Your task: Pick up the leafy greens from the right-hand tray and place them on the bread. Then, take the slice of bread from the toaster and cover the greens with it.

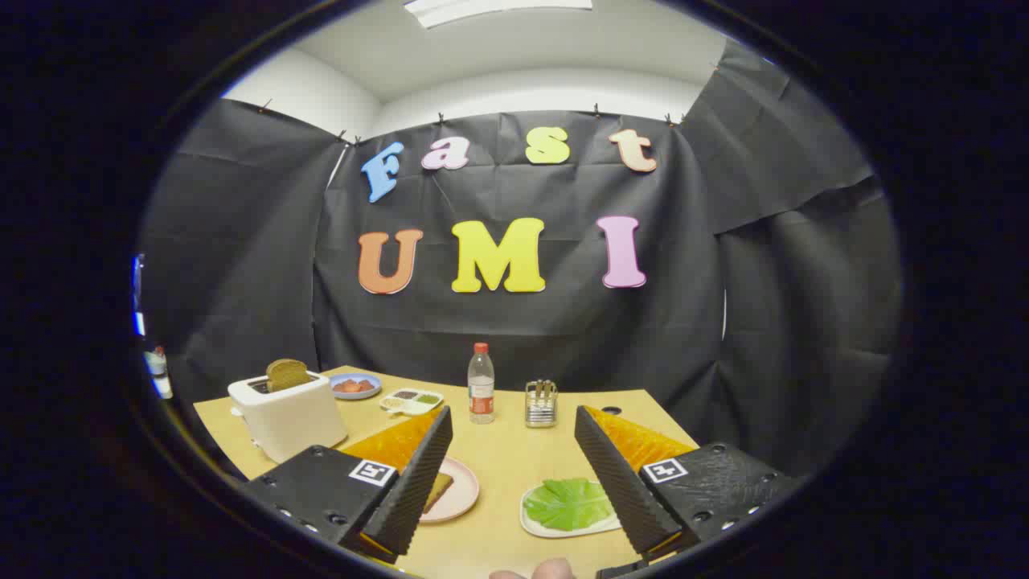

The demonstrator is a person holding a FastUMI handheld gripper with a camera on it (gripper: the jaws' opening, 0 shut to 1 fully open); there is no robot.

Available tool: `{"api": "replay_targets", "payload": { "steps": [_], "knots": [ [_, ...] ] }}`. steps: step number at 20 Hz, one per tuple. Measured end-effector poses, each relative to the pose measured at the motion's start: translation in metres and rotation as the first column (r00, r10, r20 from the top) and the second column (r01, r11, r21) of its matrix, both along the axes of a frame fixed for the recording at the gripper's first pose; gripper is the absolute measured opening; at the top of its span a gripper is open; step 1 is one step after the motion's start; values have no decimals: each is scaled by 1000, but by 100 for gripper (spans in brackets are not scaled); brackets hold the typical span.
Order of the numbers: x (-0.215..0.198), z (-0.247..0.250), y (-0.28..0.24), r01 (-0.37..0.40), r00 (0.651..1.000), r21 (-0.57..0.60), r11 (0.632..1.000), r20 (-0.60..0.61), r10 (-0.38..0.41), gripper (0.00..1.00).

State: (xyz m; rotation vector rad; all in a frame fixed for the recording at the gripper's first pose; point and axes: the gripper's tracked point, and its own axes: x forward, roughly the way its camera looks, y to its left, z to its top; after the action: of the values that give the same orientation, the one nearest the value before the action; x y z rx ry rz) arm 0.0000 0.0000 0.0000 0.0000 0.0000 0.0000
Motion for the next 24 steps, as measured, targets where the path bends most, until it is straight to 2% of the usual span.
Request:
{"api": "replay_targets", "payload": {
  "steps": [5,21,24],
  "knots": [
    [-3,16,10,-8,999,-43,999,31,9,95],
    [6,-2,8,-27,999,-26,999,-23,26,96],
    [11,-2,-22,26,1000,-51,998,-15,-27,96]
  ]
}}
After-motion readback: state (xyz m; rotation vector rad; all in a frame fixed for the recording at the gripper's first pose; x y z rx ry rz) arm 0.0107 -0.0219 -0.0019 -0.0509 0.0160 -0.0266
